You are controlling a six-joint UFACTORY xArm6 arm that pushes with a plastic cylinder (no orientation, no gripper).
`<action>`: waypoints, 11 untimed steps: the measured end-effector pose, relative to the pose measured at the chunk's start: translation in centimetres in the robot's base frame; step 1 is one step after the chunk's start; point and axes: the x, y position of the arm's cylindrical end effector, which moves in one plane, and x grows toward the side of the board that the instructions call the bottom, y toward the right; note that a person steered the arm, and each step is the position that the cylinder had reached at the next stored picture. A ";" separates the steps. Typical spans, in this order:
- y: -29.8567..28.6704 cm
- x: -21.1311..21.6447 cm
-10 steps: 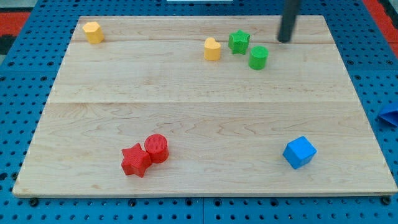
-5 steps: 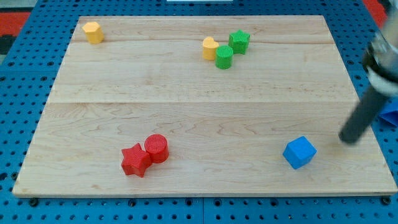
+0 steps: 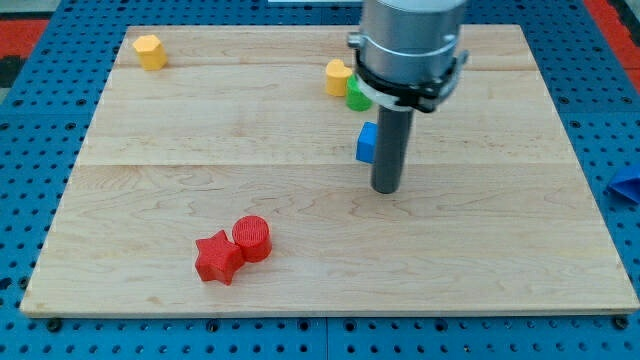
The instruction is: Place the blue cube below the yellow heart
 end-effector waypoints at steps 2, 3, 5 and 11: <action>-5.7 -10.6; -2.6 -3.9; -10.3 -7.5; -12.3 -12.2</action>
